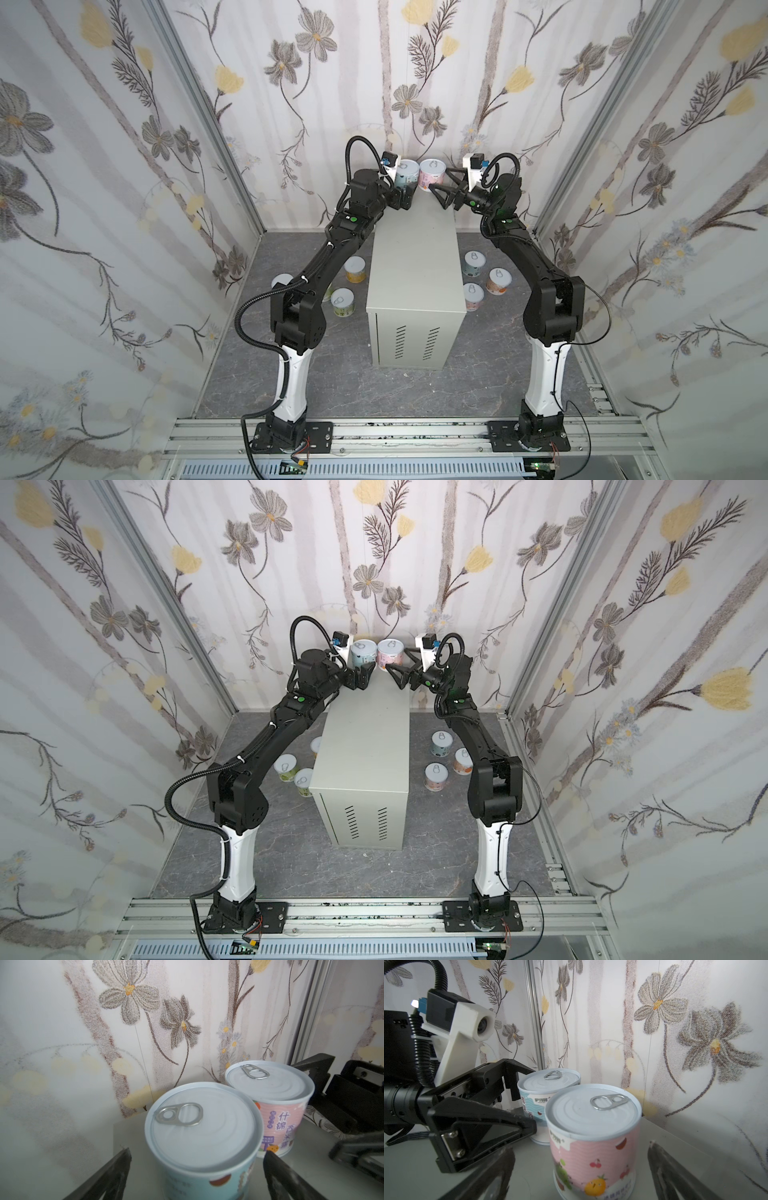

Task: Place and organize the canned foods onto the counter
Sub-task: 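Open the left gripper off the teal can while both arms draw back, then lower the right gripper over the orange-labelled can on the floor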

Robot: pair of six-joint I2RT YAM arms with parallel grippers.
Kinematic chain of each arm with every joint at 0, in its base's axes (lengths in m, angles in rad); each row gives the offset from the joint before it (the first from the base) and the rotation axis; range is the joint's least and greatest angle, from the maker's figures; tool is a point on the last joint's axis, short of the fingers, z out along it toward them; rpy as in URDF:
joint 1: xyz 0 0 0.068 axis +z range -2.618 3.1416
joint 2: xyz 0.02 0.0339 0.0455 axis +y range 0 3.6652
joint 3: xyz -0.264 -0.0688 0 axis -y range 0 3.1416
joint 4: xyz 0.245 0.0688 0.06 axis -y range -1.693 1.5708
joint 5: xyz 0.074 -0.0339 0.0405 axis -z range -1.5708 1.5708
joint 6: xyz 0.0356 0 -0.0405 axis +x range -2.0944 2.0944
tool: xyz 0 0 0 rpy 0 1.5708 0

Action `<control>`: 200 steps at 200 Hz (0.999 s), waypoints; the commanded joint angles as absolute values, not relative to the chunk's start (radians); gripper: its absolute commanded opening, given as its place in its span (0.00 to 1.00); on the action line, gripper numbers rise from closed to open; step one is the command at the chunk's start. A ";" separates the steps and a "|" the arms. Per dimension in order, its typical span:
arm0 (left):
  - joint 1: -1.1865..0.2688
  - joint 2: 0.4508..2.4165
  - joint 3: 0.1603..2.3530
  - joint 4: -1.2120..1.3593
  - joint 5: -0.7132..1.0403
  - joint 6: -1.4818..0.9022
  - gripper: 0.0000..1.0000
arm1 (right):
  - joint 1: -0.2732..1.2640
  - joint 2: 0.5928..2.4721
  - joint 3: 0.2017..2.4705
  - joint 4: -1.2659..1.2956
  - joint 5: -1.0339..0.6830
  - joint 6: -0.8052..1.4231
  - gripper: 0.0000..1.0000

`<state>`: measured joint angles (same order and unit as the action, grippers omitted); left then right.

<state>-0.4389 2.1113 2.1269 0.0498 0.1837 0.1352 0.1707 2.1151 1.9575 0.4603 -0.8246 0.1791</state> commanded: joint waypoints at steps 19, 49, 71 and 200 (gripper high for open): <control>-0.438 2.049 2.091 0.010 0.172 0.189 1.00 | 0.154 2.051 1.927 0.419 -0.884 0.211 1.00; -0.434 1.980 2.042 0.018 0.167 0.195 1.00 | 0.147 1.963 1.863 0.397 -0.866 0.210 1.00; -0.428 1.916 2.002 0.019 0.138 0.188 1.00 | 0.135 1.864 1.790 0.314 -0.716 0.212 1.00; -0.318 1.511 1.588 0.065 0.032 0.182 1.00 | 0.015 1.096 1.061 -0.299 -0.095 0.375 1.00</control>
<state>-0.3332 1.5551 1.6493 -0.0013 0.0444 0.1947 0.0353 1.1713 1.1580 -0.1528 -0.1898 0.2771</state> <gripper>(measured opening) 0.998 0.996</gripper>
